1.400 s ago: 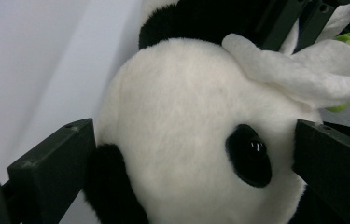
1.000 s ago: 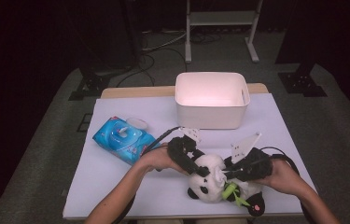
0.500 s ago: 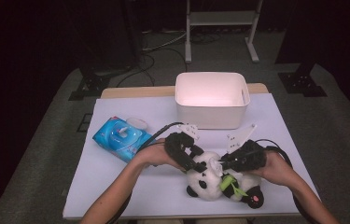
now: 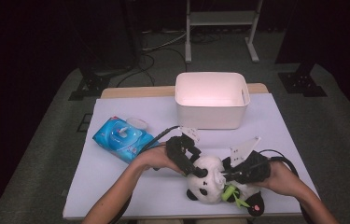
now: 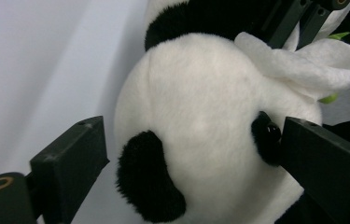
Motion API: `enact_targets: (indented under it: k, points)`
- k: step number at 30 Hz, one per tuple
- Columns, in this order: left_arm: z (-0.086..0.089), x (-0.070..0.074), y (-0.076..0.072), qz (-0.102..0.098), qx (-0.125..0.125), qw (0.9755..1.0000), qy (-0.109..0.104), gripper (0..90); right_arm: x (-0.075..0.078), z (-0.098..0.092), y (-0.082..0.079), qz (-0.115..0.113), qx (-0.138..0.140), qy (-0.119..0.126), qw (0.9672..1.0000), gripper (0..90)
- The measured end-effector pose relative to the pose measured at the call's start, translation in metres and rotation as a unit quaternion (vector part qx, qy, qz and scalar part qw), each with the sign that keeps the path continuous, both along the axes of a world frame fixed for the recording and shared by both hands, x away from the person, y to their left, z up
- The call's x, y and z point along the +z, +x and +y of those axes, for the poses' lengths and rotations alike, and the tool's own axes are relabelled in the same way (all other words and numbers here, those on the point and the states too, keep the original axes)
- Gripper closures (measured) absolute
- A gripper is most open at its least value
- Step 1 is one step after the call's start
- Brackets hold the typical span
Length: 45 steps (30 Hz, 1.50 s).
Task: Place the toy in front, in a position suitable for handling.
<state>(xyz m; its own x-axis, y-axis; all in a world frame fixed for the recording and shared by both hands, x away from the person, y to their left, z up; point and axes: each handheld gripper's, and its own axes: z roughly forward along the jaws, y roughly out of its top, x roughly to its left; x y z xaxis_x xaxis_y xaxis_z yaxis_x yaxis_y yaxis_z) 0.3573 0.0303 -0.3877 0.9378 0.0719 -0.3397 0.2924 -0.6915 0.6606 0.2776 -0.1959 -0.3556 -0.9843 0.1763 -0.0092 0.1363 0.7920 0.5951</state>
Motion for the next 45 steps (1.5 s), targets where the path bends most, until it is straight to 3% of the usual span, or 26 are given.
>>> enact_targets:
  k: [2,5,9,12,18,19,21,22,24,30,37,45]
  points:
    - [-0.003,-0.006,-0.001,0.015,-0.016,0.9998,0.003,4.8,-0.001,-0.001,-0.002,-0.001,0.000,0.001,1.0000,85.1]
    - [-0.006,-0.010,-0.002,0.028,-0.017,0.9994,-0.004,3.8,-0.001,-0.001,-0.003,0.001,0.001,0.002,1.0000,85.0]
    - [-0.001,-0.004,-0.003,0.009,-0.023,0.9997,-0.009,20.9,0.001,-0.002,-0.002,0.004,-0.003,0.009,1.0000,85.0]
    - [-0.001,0.001,-0.002,-0.005,-0.026,0.9996,-0.007,24.8,0.004,-0.002,0.000,-0.001,-0.005,0.013,0.9999,85.0]
    - [0.002,0.020,0.004,-0.060,-0.015,0.9981,-0.007,25.8,0.012,-0.005,0.010,-0.020,-0.023,0.025,0.9992,85.2]
    - [0.003,0.026,0.005,-0.080,-0.015,0.9967,-0.004,25.8,0.013,-0.005,0.012,-0.021,-0.023,0.027,0.9991,85.2]
    - [0.005,0.033,0.007,-0.099,-0.009,0.9951,0.003,25.8,0.016,-0.004,0.018,-0.026,-0.029,0.032,0.9987,85.2]
    - [0.007,0.038,0.007,-0.116,-0.012,0.9930,0.013,25.7,0.017,-0.003,0.020,-0.026,-0.030,0.035,0.9986,85.2]
    - [0.008,0.039,0.006,-0.128,-0.013,0.9914,0.023,25.7,0.018,0.000,0.025,-0.021,-0.029,0.035,0.9987,85.1]
    - [0.016,0.027,-0.003,-0.130,-0.004,0.9914,0.011,25.2,0.023,0.013,0.025,-0.027,-0.020,0.019,0.9992,85.1]
    - [0.023,0.020,-0.016,-0.140,0.000,0.9901,0.013,24.6,0.034,0.029,0.034,-0.036,-0.014,0.004,0.9993,85.0]
    - [0.029,0.016,-0.020,-0.137,0.006,0.9905,0.005,23.6,0.032,0.032,0.048,-0.004,-0.013,-0.009,0.9999,84.9]
